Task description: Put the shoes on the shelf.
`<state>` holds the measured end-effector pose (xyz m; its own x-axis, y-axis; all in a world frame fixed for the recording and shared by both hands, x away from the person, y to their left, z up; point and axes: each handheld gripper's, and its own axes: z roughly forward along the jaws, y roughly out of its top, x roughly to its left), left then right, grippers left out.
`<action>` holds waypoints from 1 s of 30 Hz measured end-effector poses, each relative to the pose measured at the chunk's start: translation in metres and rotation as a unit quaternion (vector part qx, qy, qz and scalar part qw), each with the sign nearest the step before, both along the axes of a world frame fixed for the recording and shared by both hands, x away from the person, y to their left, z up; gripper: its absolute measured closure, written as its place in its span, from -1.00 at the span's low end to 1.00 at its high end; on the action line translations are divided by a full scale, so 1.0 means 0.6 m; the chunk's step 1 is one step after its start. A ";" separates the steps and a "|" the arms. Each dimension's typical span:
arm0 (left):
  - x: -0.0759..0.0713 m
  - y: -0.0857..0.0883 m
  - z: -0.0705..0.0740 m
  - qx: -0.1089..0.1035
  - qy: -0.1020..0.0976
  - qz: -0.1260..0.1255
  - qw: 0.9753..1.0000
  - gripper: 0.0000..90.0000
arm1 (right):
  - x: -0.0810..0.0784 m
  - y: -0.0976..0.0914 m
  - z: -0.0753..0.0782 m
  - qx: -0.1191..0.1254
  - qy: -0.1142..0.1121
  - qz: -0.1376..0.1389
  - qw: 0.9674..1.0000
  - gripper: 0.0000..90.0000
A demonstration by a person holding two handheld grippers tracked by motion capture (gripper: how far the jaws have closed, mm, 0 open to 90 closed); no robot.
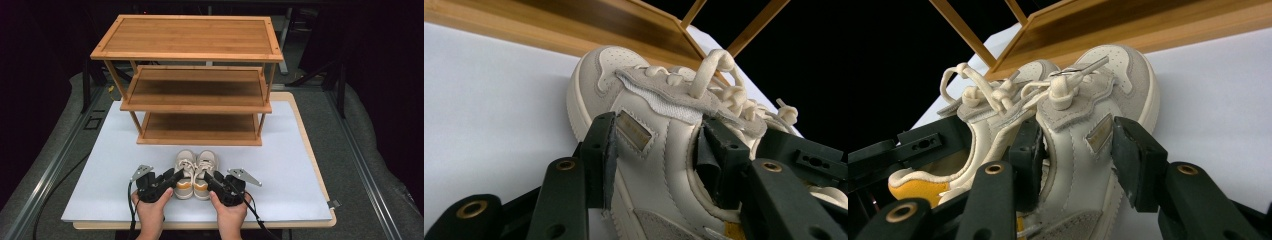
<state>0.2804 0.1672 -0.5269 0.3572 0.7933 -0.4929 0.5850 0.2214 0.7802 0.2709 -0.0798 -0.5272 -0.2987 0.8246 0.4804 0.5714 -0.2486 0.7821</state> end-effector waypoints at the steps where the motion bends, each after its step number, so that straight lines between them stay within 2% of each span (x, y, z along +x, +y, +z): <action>1: 0.001 0.001 0.003 -0.001 0.001 -0.001 1.000 0.20 | 0.000 0.000 0.003 0.000 -0.001 0.001 1.000 0.26; 2: 0.001 0.001 0.006 -0.002 0.002 0.000 1.000 0.20 | 0.000 0.000 0.006 0.000 -0.003 0.001 1.000 0.26; 3: 0.001 0.001 0.009 -0.002 0.002 -0.001 1.000 0.20 | -0.002 -0.001 0.010 -0.004 0.005 0.006 1.000 0.26; 5: 0.001 0.000 0.015 0.001 -0.001 -0.001 1.000 0.20 | -0.002 0.001 0.012 0.000 -0.004 0.002 1.000 0.26; 6: 0.000 0.000 0.017 0.003 -0.001 -0.001 1.000 0.20 | -0.003 0.000 0.016 -0.004 0.004 0.005 1.000 0.26; 9: 0.000 0.000 0.024 0.003 -0.003 0.000 1.000 0.20 | -0.002 0.001 0.019 0.006 -0.004 0.001 1.000 0.26; 14: 0.002 0.001 0.033 0.001 -0.004 0.000 1.000 0.20 | -0.002 0.001 0.031 -0.001 0.004 0.004 1.000 0.26; 16: 0.003 0.001 0.037 0.001 -0.007 0.000 1.000 0.20 | 0.000 0.002 0.034 0.004 -0.005 0.000 1.000 0.26; 21: 0.007 0.001 0.051 -0.001 -0.012 -0.004 1.000 0.20 | 0.000 0.000 0.047 -0.001 -0.007 -0.004 1.000 0.26; 22: 0.008 0.001 0.054 -0.002 -0.013 -0.006 1.000 0.20 | 0.001 0.000 0.049 0.005 -0.013 -0.003 1.000 0.26; 30: 0.012 -0.001 0.073 -0.002 -0.016 -0.006 1.000 0.20 | 0.006 -0.005 0.071 0.008 -0.015 0.000 1.000 0.25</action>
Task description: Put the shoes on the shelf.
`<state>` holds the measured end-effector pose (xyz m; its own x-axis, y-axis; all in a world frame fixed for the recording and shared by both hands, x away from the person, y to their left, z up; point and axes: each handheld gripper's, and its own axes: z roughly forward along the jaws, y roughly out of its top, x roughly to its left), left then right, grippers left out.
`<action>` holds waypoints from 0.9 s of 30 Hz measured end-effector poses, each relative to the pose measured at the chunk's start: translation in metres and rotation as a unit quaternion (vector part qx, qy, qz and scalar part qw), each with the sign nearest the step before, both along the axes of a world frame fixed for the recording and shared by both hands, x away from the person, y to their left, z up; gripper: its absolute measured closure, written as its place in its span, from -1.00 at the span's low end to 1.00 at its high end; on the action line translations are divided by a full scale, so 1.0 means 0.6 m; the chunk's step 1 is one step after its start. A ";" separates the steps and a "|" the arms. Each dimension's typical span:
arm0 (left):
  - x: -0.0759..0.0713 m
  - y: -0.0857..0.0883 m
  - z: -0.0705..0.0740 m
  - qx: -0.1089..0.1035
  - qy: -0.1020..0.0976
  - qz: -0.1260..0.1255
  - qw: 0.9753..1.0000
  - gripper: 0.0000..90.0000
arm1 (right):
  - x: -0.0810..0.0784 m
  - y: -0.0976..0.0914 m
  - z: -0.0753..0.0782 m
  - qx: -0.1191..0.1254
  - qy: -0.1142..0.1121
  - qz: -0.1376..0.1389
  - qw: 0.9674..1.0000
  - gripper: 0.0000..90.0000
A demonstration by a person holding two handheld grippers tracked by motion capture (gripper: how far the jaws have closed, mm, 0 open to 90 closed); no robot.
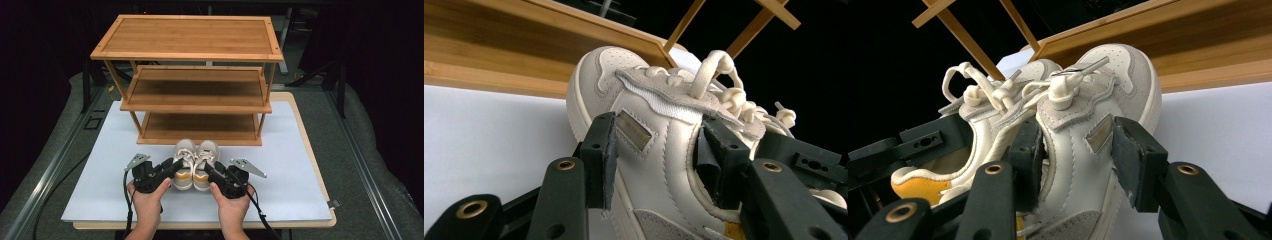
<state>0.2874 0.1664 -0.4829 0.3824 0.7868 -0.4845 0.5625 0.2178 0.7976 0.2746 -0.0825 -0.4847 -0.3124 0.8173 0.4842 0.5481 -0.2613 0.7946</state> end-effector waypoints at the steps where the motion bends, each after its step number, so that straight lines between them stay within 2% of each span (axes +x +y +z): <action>1: 0.000 0.000 0.002 0.001 -0.001 0.001 1.000 0.20 | 0.000 -0.001 0.003 -0.004 0.007 0.001 1.000 0.25; 4: 0.002 0.001 0.010 0.001 -0.003 0.003 1.000 0.20 | 0.003 0.001 0.010 -0.004 0.002 0.005 1.000 0.25; 5: 0.003 0.001 0.012 0.002 -0.003 0.002 1.000 0.20 | 0.003 0.001 0.013 -0.011 0.005 0.003 1.000 0.25; 9: 0.006 0.001 0.022 0.000 -0.006 0.004 1.000 0.20 | 0.009 0.002 0.024 -0.005 -0.004 0.008 1.000 0.25; 19: 0.005 -0.003 0.053 -0.007 -0.014 0.008 1.000 0.20 | 0.011 -0.003 0.060 -0.017 -0.012 0.007 1.000 0.25; 23: 0.005 -0.002 0.066 -0.005 -0.019 0.009 1.000 0.20 | 0.013 -0.002 0.071 -0.012 -0.020 0.012 1.000 0.25; 27: 0.009 0.001 0.075 -0.009 -0.018 0.007 1.000 0.20 | 0.014 -0.001 0.082 -0.015 -0.015 0.013 1.000 0.25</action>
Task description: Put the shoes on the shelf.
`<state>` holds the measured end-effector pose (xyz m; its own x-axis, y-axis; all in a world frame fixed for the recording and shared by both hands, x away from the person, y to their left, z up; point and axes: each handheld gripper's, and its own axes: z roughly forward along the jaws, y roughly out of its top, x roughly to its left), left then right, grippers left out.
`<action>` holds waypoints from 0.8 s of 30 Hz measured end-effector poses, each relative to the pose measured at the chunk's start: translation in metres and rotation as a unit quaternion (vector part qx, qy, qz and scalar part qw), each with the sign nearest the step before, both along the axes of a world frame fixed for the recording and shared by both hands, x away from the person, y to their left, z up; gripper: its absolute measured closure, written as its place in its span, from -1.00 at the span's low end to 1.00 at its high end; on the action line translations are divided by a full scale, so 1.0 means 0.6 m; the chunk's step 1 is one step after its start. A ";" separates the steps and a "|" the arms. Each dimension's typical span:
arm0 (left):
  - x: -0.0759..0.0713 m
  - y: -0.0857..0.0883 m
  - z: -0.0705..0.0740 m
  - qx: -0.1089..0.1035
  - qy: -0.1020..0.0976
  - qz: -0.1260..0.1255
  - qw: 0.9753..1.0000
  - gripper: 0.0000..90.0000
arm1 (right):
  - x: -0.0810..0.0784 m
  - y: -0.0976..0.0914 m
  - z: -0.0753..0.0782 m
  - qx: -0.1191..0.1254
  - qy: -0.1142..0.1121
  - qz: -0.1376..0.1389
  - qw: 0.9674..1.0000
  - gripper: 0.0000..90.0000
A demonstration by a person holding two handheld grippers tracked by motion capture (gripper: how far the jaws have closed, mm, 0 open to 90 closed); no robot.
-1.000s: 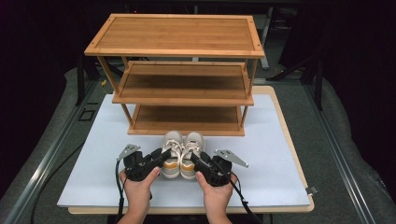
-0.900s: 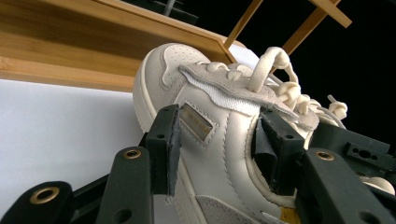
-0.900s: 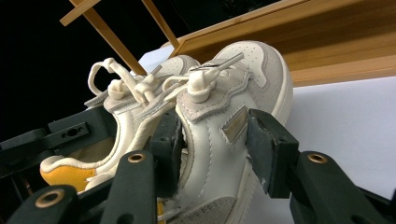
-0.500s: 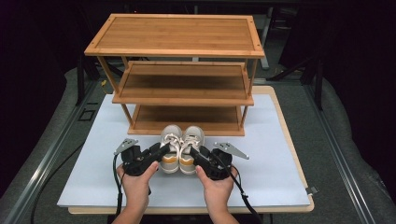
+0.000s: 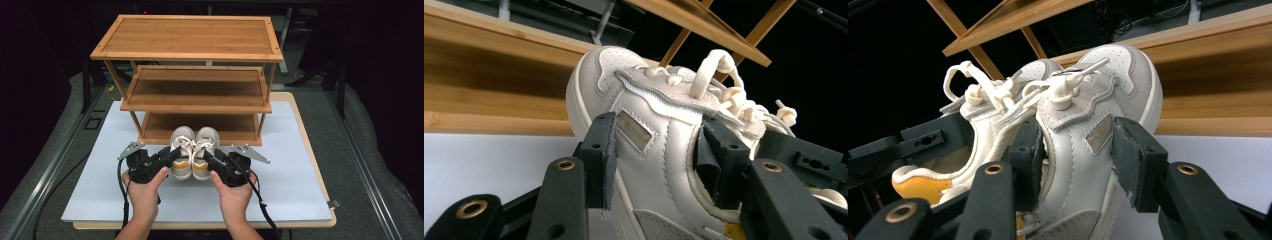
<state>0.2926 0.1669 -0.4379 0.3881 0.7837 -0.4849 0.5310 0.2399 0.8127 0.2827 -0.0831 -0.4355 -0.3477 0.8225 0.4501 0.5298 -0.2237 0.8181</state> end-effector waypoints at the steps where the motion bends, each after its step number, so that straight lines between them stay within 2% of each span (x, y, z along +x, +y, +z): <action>1: 0.001 0.000 0.002 -0.001 0.001 0.001 1.000 0.20 | 0.002 0.001 0.001 0.008 -0.005 -0.001 1.000 0.25; 3: 0.003 0.001 0.009 0.000 0.001 -0.001 1.000 0.20 | 0.003 0.001 0.006 0.005 -0.002 -0.002 1.000 0.25; 8: 0.006 0.002 0.029 -0.001 -0.007 -0.003 1.000 0.20 | 0.007 0.000 0.023 0.011 -0.011 -0.004 1.000 0.25; 9: 0.006 0.002 0.033 -0.003 -0.008 -0.003 1.000 0.20 | 0.005 -0.002 0.029 0.004 -0.003 0.002 1.000 0.25; 11: 0.007 0.002 0.042 -0.001 -0.012 -0.004 1.000 0.20 | 0.007 0.000 0.036 0.013 -0.016 -0.003 1.000 0.25; 15: 0.011 0.000 0.056 -0.002 -0.018 -0.002 1.000 0.20 | 0.010 -0.001 0.049 0.015 -0.023 -0.004 1.000 0.25; 18: 0.015 0.001 0.064 -0.005 -0.017 -0.004 1.000 0.20 | 0.013 -0.002 0.058 0.008 -0.022 -0.007 1.000 0.25; 20: 0.015 0.002 0.069 -0.004 -0.020 -0.004 1.000 0.20 | 0.016 -0.001 0.062 0.017 -0.030 -0.002 0.999 0.25; 24: 0.015 0.003 0.082 0.000 -0.023 -0.006 1.000 0.20 | 0.014 -0.002 0.073 0.011 -0.025 -0.002 1.000 0.25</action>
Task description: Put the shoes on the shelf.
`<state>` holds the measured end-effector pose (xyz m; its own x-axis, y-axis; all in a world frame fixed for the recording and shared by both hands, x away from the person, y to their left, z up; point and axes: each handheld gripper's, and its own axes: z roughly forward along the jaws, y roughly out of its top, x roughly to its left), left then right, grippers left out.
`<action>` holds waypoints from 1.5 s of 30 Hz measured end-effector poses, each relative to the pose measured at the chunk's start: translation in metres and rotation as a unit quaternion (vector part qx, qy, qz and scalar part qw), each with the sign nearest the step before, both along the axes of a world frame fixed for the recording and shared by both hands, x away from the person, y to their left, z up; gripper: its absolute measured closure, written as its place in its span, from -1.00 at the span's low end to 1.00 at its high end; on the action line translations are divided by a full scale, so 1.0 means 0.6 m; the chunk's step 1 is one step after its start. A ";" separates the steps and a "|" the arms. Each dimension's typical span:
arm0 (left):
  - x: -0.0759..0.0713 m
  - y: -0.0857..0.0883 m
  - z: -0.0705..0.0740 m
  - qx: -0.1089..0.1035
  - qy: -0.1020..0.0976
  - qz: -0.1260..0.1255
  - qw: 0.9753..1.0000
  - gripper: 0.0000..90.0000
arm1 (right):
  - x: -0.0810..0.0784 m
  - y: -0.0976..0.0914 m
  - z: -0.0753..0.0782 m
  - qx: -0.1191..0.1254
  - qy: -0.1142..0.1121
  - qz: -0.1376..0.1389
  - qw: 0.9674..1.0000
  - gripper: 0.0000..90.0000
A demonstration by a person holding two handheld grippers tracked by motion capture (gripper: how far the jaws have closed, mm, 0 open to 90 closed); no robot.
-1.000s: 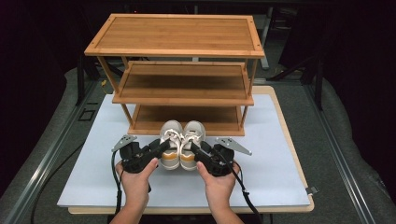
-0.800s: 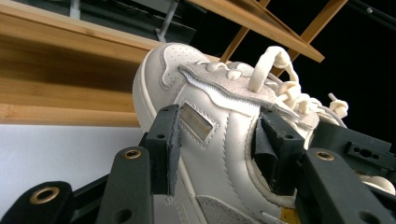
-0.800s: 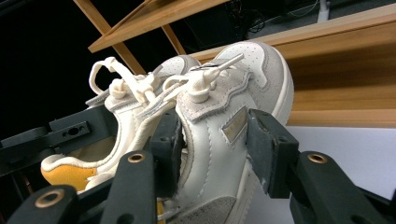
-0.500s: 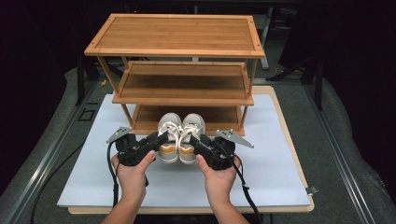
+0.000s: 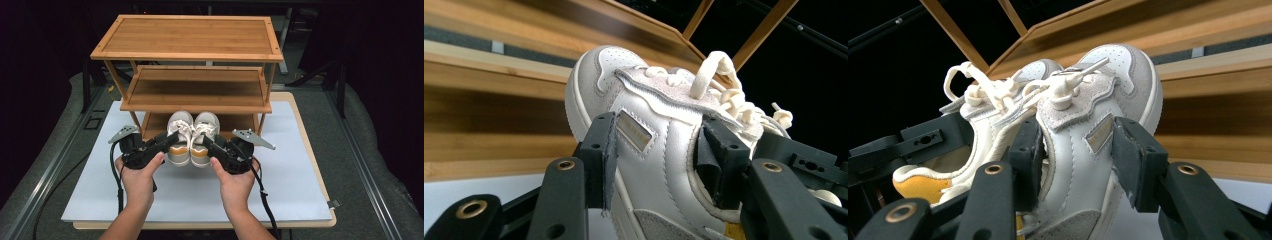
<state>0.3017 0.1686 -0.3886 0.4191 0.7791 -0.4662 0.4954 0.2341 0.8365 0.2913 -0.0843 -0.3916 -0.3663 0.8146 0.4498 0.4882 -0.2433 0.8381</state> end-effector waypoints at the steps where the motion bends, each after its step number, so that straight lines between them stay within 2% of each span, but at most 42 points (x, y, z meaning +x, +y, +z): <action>1: 0.001 0.001 0.003 -0.001 0.001 0.000 1.000 0.20 | 0.001 0.001 0.002 0.003 -0.004 0.001 1.000 0.25; 6: 0.008 0.003 0.012 -0.004 0.002 -0.004 1.000 0.20 | 0.005 0.000 0.011 0.008 -0.009 0.003 1.000 0.25; 10: 0.019 0.005 0.018 -0.016 0.006 -0.003 1.000 0.20 | 0.016 0.001 0.025 0.001 -0.008 0.007 1.000 0.25; 15: 0.036 0.003 0.028 -0.009 0.010 0.001 1.000 0.20 | 0.035 0.001 0.034 0.002 0.003 0.007 1.000 0.25; 21: 0.058 0.006 0.037 -0.018 0.025 -0.001 1.000 0.20 | 0.057 0.001 0.044 0.003 0.016 0.009 1.000 0.25; 25: 0.071 0.005 0.050 -0.008 0.024 -0.005 1.000 0.20 | 0.066 0.002 0.054 -0.005 0.014 0.006 1.000 0.25; 29: 0.081 0.001 0.064 -0.003 0.024 0.000 1.000 0.20 | 0.079 0.001 0.063 0.006 0.015 0.007 1.000 0.25; 31: 0.087 0.000 0.068 0.001 0.024 0.000 1.000 0.20 | 0.085 0.002 0.068 -0.002 0.014 0.006 1.000 0.25; 35: 0.104 0.002 0.073 -0.017 0.034 -0.003 0.999 0.20 | 0.098 0.000 0.078 0.000 0.018 0.006 1.000 0.25; 41: 0.121 -0.001 0.080 -0.011 0.034 -0.005 0.999 0.20 | 0.117 -0.002 0.090 -0.007 0.024 0.006 1.000 0.25; 45: 0.134 -0.003 0.083 -0.016 0.039 -0.006 0.999 0.20 | 0.128 -0.005 0.095 -0.011 0.027 0.005 1.000 0.25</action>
<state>0.3824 0.1667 -0.3391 0.3900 0.7585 -0.5221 0.5610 0.2538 0.7879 0.3683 -0.0875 -0.3346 -0.3504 0.8207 0.4513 0.5345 -0.2204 0.8159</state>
